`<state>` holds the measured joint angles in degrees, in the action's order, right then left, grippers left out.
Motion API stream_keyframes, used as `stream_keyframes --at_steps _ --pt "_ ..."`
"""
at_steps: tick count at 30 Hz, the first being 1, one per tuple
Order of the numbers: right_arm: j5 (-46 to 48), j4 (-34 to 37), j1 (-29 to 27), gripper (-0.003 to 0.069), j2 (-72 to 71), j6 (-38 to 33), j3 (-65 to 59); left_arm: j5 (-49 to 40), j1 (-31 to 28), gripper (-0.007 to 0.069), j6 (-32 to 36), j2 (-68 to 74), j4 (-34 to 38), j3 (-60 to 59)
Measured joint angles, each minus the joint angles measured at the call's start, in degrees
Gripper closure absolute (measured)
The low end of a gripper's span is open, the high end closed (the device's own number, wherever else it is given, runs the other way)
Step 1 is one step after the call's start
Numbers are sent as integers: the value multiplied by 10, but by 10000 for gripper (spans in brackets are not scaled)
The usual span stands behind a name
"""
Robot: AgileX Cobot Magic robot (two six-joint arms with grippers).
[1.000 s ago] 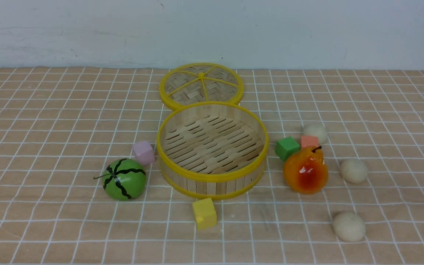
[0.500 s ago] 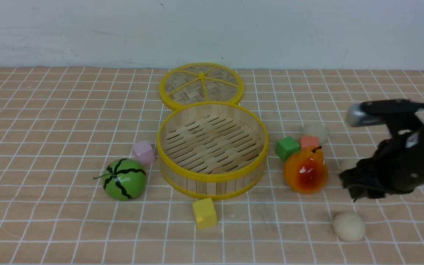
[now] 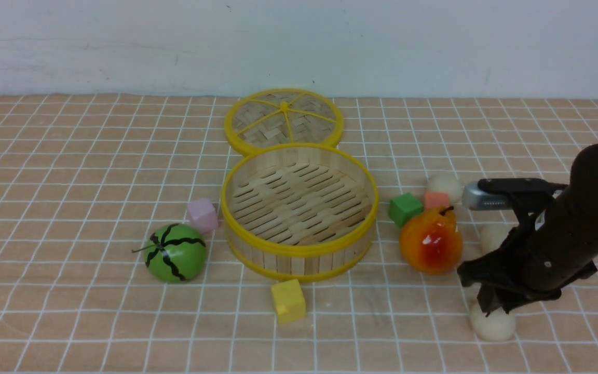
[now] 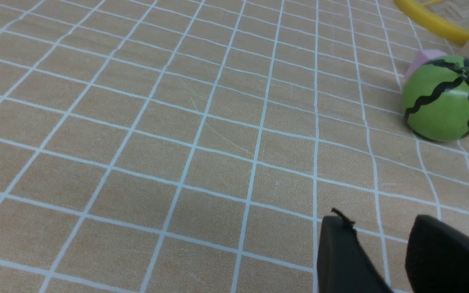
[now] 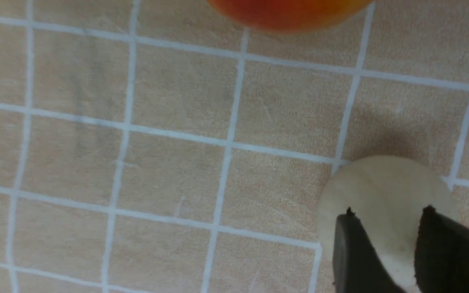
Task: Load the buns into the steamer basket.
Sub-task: Use the right arm to grab a steamed stuffed bun
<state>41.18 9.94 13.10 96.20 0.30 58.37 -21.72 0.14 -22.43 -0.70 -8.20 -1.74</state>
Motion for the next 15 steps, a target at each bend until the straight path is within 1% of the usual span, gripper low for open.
stream_keyframes --at_steps 4,7,9,10,11,12,13,15 --pt "-1 -9 0 427 22 6 0 0 0 386 0 0 0 0" --pt "-4 -9 0 449 24 6 1 0 0 386 0 0 0 0" --pt "-5 -9 0 513 25 6 2 0 0 386 0 0 0 0" --pt "-5 -9 0 521 25 6 2 0 0 386 0 0 0 0" --pt "-5 -9 0 589 25 6 2 0 0 386 0 0 0 0" --pt "-5 -9 0 606 25 6 2 0 0 386 0 0 0 0" --pt "-3 -9 0 650 24 6 2 0 0 386 0 0 0 0" --pt "4 -10 0 657 21 6 3 0 0 386 0 0 0 0"
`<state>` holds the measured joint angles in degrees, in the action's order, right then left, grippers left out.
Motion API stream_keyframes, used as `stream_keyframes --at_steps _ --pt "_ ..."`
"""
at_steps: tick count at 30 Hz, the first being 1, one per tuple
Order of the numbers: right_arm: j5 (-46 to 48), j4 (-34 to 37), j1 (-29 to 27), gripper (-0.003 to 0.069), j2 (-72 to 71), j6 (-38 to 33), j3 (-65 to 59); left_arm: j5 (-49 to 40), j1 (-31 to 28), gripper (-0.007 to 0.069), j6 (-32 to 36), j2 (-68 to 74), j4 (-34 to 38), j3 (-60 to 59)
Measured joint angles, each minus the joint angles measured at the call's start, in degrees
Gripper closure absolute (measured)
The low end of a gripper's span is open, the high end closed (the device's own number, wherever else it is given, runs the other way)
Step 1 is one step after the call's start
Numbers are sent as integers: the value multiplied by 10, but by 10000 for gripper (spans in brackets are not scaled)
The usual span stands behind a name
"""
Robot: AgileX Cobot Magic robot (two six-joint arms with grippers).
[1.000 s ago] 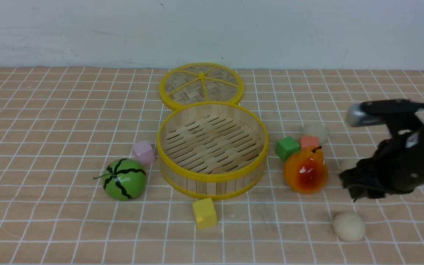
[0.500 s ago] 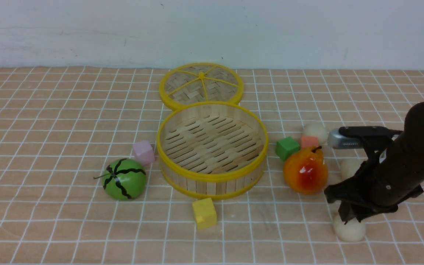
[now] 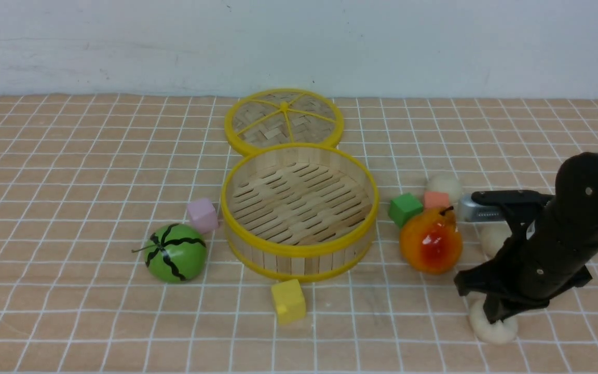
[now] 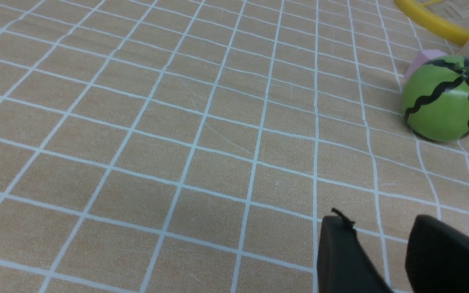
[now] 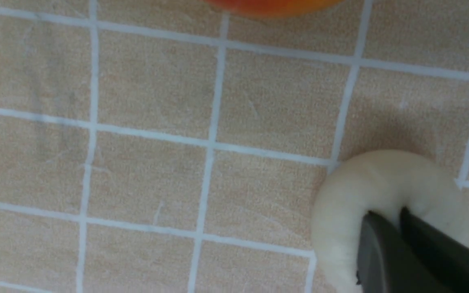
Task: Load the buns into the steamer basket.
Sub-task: Use the right arm to grab a steamed stuffed bun, then use the right arm to put the steamed stuffed bun into the steamer
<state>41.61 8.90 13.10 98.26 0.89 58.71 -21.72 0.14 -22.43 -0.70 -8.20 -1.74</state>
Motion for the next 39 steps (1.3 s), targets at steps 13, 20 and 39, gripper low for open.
stream_keyframes --at_steps 13,20,39 --pt "-10 163 78 657 -76 -63 127 0 0 386 0 0 0 0" --pt "-123 221 157 657 33 -87 209 0 0 386 0 0 0 0" --pt "-126 210 172 496 264 -154 390 0 0 386 0 0 0 0"
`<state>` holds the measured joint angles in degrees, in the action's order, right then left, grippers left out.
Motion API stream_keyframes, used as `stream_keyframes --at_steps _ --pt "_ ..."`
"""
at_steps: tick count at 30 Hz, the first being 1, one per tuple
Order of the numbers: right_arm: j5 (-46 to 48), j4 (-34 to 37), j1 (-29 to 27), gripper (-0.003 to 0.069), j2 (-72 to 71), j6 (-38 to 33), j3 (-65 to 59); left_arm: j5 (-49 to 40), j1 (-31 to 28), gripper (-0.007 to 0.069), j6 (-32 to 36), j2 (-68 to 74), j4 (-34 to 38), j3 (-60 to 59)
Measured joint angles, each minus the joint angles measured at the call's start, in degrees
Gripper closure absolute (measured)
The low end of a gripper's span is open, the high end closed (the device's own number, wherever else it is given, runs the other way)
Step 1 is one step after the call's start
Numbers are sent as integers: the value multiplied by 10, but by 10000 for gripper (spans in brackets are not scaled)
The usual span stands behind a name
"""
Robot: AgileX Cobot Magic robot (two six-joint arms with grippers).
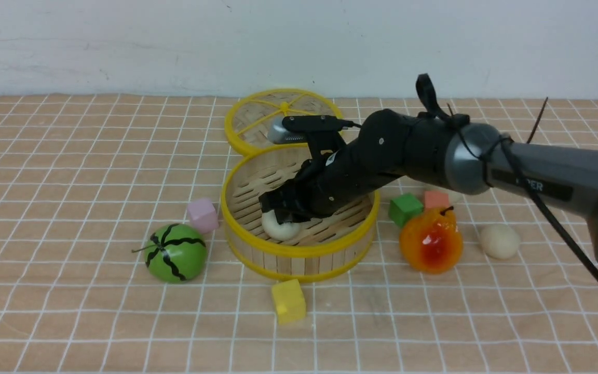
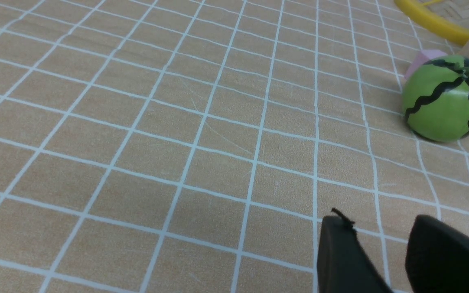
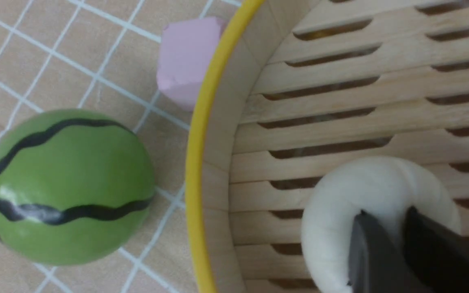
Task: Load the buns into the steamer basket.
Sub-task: Use the right arm to put the steamed stuffed bun into the steamer, then use the right arm to grab a steamed stuffed bun
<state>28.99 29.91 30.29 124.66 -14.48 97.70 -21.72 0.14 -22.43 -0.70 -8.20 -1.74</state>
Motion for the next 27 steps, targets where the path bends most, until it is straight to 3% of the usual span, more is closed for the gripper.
stream_keyframes --at_steps 4,8,11,19,23,27 --pt "24 -14 -2 337 -17 0 0 0 0 386 0 0 0 0" --pt "73 -27 -17 232 -67 -1 0 0 0 386 0 0 0 0" --pt "131 -46 -45 201 -123 -1 0 0 0 386 0 0 0 0" --pt "312 -188 -181 214 -216 43 -5 0 0 386 0 0 0 0" --pt "291 -208 -237 260 -210 63 -60 0 0 386 0 0 0 0" --pt "238 -198 -257 320 -197 64 -123 0 0 386 0 0 0 0"
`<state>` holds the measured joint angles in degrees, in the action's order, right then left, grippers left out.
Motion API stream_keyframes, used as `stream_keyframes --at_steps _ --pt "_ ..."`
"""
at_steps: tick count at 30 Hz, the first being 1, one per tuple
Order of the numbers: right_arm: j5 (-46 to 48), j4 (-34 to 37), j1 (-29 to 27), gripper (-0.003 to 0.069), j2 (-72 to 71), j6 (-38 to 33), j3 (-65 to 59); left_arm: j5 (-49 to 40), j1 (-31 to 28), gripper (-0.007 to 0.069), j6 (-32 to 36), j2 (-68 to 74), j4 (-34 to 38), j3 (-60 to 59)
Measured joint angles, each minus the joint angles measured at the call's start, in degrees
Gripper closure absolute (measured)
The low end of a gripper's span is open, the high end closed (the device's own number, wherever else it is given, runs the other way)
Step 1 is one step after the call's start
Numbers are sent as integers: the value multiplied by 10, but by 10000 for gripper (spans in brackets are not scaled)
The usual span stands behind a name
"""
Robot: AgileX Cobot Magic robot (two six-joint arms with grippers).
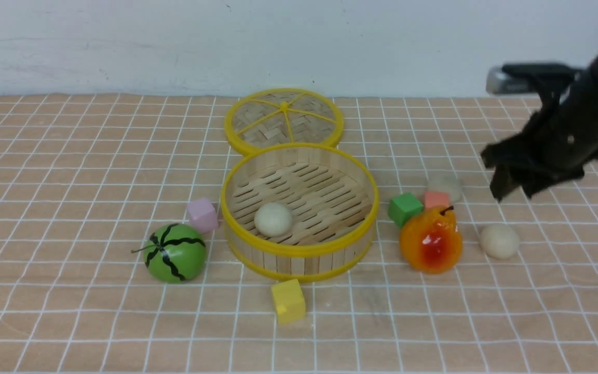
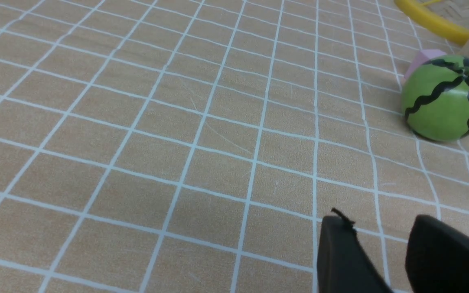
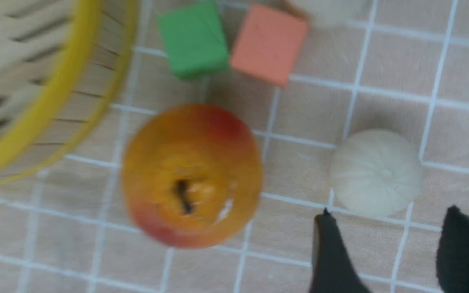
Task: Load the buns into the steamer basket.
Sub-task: Use the right arm to grab a steamed stuffed bun
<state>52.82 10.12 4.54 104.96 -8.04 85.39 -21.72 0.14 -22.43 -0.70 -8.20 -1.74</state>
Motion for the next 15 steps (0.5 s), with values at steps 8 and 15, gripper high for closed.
stream_keyframes --at_steps 8,15 --pt "-85 -20 -5 416 34 0 -35 0 0 386 0 0 0 0" --pt "-102 -38 -5 419 88 0 -35 0 0 386 0 0 0 0"
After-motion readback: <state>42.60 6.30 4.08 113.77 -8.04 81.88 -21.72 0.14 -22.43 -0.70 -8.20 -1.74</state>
